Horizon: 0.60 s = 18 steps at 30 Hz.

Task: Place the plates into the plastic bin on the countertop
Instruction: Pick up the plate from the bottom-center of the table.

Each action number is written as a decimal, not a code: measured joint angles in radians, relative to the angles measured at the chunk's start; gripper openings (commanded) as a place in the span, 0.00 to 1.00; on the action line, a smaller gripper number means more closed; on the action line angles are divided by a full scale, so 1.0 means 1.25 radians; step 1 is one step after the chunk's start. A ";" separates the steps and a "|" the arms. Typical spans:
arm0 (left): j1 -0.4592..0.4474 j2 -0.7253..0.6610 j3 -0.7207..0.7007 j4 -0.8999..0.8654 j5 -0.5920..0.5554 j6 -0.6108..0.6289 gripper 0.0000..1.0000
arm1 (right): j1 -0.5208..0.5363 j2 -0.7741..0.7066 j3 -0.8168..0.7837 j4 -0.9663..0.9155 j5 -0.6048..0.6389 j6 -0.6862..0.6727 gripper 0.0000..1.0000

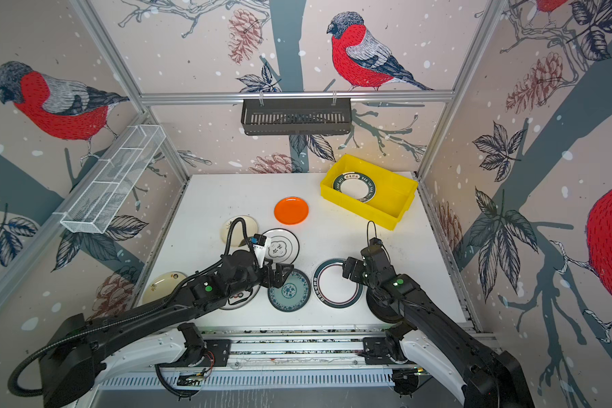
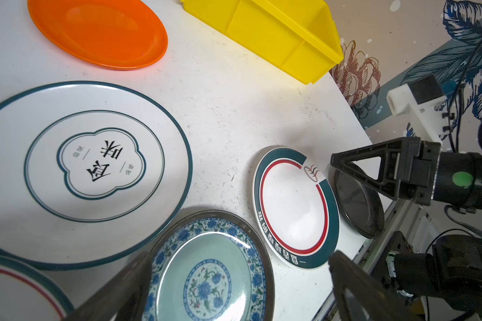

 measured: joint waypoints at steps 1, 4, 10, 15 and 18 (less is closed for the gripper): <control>-0.004 0.003 -0.005 0.005 0.000 -0.001 0.98 | 0.000 -0.018 -0.013 -0.008 -0.005 0.012 0.89; -0.013 0.018 -0.010 0.015 0.019 -0.003 0.98 | 0.000 -0.062 -0.052 -0.045 -0.027 0.039 0.87; -0.038 0.040 -0.009 0.041 0.018 -0.004 0.98 | 0.004 -0.140 -0.083 -0.108 -0.039 0.082 0.85; -0.045 0.059 -0.003 0.057 0.019 -0.008 0.98 | 0.005 -0.197 -0.107 -0.117 -0.074 0.121 0.84; -0.049 0.063 0.001 0.062 0.019 -0.009 0.98 | 0.007 -0.217 -0.124 -0.125 -0.092 0.142 0.83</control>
